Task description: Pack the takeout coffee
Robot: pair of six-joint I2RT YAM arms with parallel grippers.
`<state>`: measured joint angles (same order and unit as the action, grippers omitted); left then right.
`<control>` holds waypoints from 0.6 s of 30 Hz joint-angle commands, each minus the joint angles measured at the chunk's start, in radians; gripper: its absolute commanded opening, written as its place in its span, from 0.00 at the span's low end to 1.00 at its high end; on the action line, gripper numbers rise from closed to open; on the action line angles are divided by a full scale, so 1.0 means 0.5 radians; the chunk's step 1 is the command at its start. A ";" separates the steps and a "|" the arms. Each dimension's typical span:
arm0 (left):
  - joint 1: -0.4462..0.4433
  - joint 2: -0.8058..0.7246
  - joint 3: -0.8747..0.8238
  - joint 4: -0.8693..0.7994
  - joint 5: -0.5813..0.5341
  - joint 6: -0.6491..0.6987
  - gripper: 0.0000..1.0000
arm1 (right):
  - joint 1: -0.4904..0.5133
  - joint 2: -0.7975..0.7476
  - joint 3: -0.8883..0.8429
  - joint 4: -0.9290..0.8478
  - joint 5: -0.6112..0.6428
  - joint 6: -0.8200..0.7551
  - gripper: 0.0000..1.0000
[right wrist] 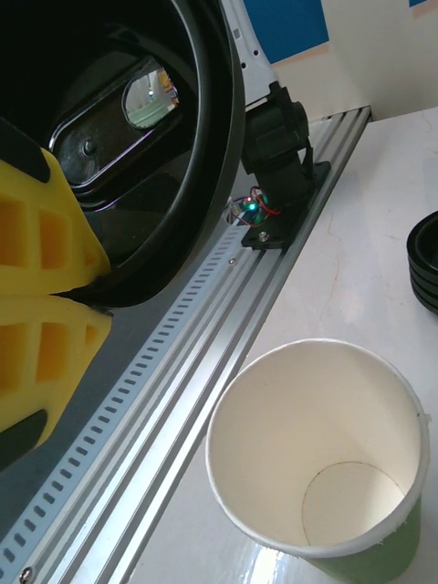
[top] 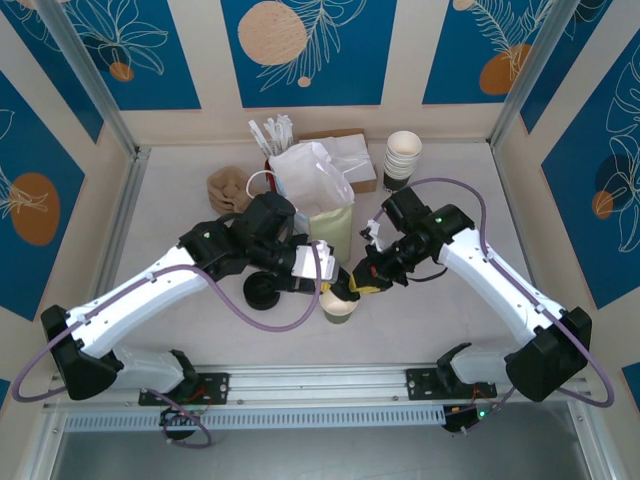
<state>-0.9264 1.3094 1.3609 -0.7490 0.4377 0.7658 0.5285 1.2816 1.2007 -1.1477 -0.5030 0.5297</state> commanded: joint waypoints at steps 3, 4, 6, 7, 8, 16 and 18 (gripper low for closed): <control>-0.052 0.049 0.070 -0.097 0.113 0.046 0.35 | -0.017 0.019 0.089 -0.024 -0.152 -0.046 0.00; -0.055 0.049 0.068 -0.099 0.110 0.049 0.34 | -0.023 0.017 0.090 -0.021 -0.168 -0.045 0.00; -0.064 0.056 0.066 -0.108 0.086 0.052 0.31 | -0.040 0.014 0.092 -0.012 -0.190 -0.041 0.00; -0.068 0.058 0.067 -0.117 0.076 0.054 0.30 | -0.049 0.011 0.095 -0.012 -0.194 -0.038 0.00; -0.070 0.064 0.074 -0.134 0.073 0.055 0.28 | -0.059 0.006 0.096 -0.012 -0.196 -0.031 0.00; -0.089 0.102 0.095 -0.157 0.018 0.049 0.27 | -0.138 -0.002 0.084 0.039 -0.318 0.001 0.00; -0.095 0.108 0.092 -0.149 0.006 0.050 0.28 | -0.154 -0.004 0.076 0.055 -0.352 0.008 0.00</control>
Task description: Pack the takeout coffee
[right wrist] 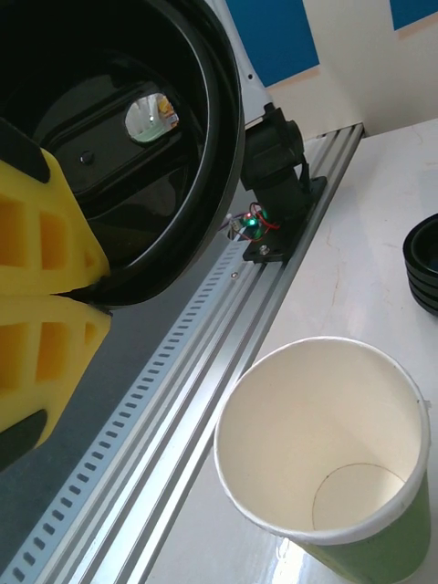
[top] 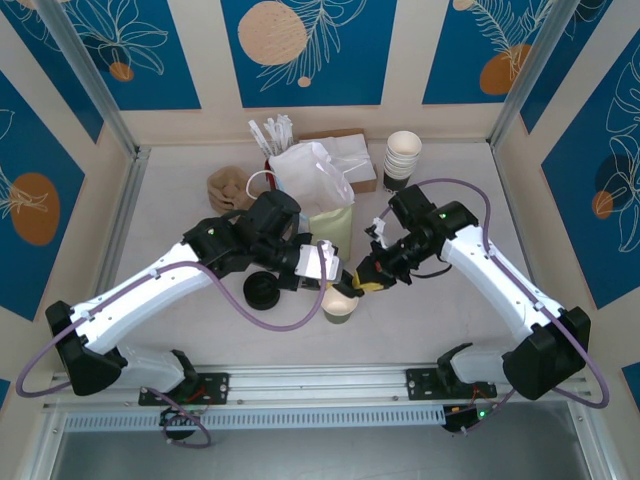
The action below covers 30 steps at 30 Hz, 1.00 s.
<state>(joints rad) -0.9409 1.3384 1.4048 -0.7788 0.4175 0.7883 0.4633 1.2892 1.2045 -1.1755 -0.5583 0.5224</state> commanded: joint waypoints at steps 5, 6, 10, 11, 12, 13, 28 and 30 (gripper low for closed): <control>-0.079 0.062 0.019 -0.105 0.031 0.025 0.27 | -0.066 -0.021 0.061 0.120 -0.283 0.032 0.01; -0.082 0.061 0.019 -0.108 0.030 0.028 0.27 | -0.076 -0.023 0.055 0.129 -0.298 0.034 0.01; -0.091 0.073 0.010 -0.117 0.008 0.042 0.23 | -0.110 -0.029 0.041 0.154 -0.337 0.050 0.03; -0.094 0.075 0.005 -0.116 0.006 0.044 0.22 | -0.115 -0.029 0.045 0.157 -0.336 0.053 0.04; -0.095 0.079 0.001 -0.109 0.002 0.042 0.20 | -0.119 -0.034 0.043 0.157 -0.323 0.061 0.05; -0.097 0.078 -0.008 -0.095 -0.005 0.033 0.18 | -0.125 -0.040 0.042 0.161 -0.314 0.065 0.06; -0.082 -0.041 -0.255 0.419 -0.160 -0.542 0.11 | -0.329 -0.217 -0.013 0.265 -0.240 0.180 0.22; -0.077 -0.058 -0.292 0.479 -0.167 -0.644 0.11 | -0.367 -0.245 -0.016 0.262 -0.208 0.188 0.24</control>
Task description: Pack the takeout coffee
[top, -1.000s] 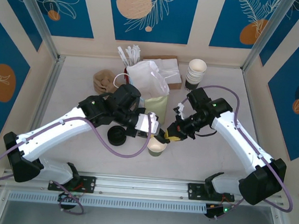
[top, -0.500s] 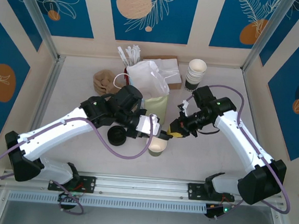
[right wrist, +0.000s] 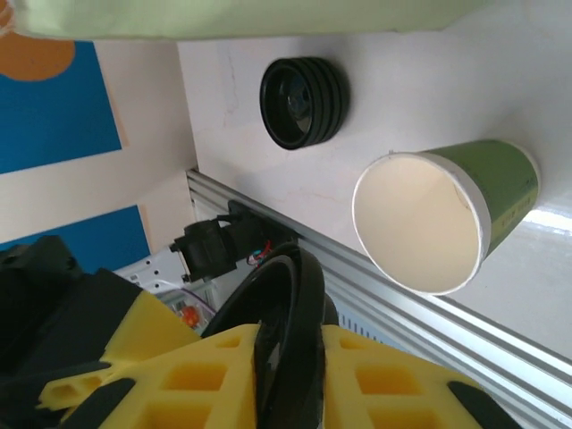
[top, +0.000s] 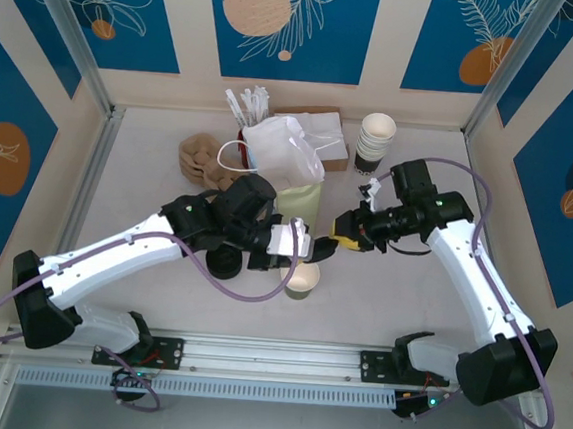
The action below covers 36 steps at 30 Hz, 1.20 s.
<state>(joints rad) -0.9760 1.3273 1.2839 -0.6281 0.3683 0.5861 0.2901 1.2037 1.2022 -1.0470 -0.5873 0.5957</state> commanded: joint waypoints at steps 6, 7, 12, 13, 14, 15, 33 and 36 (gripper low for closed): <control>0.021 -0.129 -0.192 0.400 -0.062 -0.588 0.08 | -0.123 -0.158 -0.033 0.005 -0.111 0.054 0.26; 0.028 -0.146 -0.214 0.438 -0.062 -0.643 0.08 | -0.140 -0.169 -0.040 0.005 -0.104 0.057 0.28; 0.049 -0.214 -0.307 0.568 -0.067 -0.902 0.07 | -0.187 -0.216 -0.065 0.005 -0.111 0.059 0.29; 0.048 -0.223 -0.331 0.593 -0.064 -0.948 0.06 | -0.196 -0.223 -0.068 0.006 -0.111 0.058 0.30; 0.052 -0.231 -0.351 0.619 -0.061 -0.984 0.06 | -0.204 -0.229 -0.070 0.005 -0.110 0.058 0.30; 0.053 -0.240 -0.371 0.643 -0.056 -1.025 0.06 | -0.212 -0.237 -0.077 0.005 -0.110 0.059 0.30; 0.053 -0.655 -0.791 0.735 -0.191 -2.216 0.07 | -0.326 -0.497 -0.346 0.123 0.136 0.185 0.31; 0.053 -0.732 -0.849 0.722 -0.255 -2.211 0.09 | -0.359 -0.480 -0.426 0.167 0.385 0.215 0.31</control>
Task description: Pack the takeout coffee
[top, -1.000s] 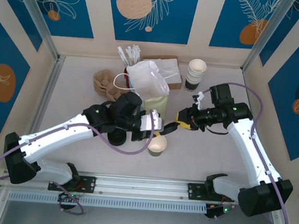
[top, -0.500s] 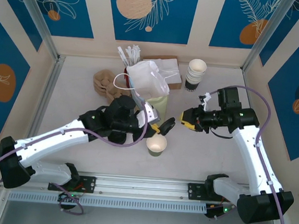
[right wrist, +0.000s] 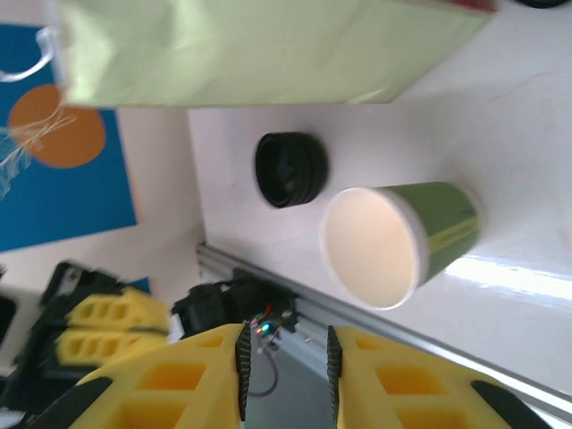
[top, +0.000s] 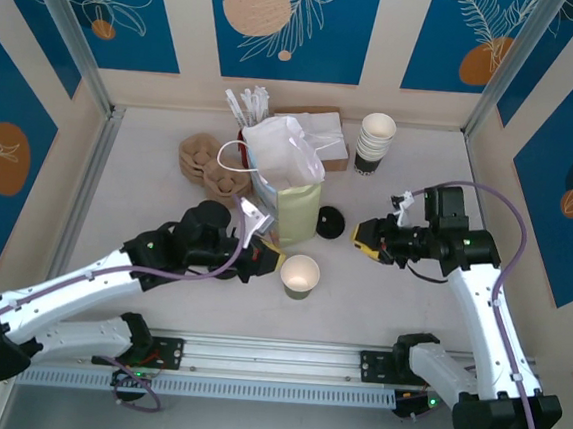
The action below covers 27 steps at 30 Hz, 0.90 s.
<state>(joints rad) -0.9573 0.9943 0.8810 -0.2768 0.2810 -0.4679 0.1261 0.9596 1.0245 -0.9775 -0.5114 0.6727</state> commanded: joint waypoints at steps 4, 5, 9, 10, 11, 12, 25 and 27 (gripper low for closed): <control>0.015 -0.092 -0.041 -0.062 -0.143 -0.055 0.12 | -0.012 0.064 -0.139 0.204 0.438 0.062 0.32; 0.016 -0.094 -0.041 -0.067 -0.148 -0.048 0.12 | -0.016 0.100 -0.134 0.221 0.494 0.052 0.34; 0.015 -0.121 -0.050 -0.081 -0.183 -0.025 0.15 | -0.010 0.322 -0.074 0.350 0.680 -0.023 0.36; 0.016 -0.131 -0.057 -0.081 -0.192 -0.021 0.17 | -0.016 0.405 -0.051 0.397 0.703 -0.036 0.36; 0.016 -0.142 -0.062 -0.080 -0.196 -0.020 0.18 | -0.015 0.470 -0.035 0.444 0.746 -0.041 0.36; 0.016 -0.153 -0.065 -0.081 -0.208 -0.019 0.19 | -0.016 0.543 -0.010 0.486 0.795 -0.042 0.36; 0.016 -0.299 -0.062 -0.239 -0.444 -0.091 0.49 | -0.029 1.468 0.429 0.867 1.044 -0.005 0.40; 0.016 -0.322 -0.064 -0.239 -0.464 -0.097 0.50 | -0.017 1.572 0.516 0.857 1.071 -0.006 0.40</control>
<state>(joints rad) -0.9558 0.8577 0.8513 -0.3782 0.0914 -0.5030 0.1104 1.6936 1.2186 -0.5697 -0.0113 0.6727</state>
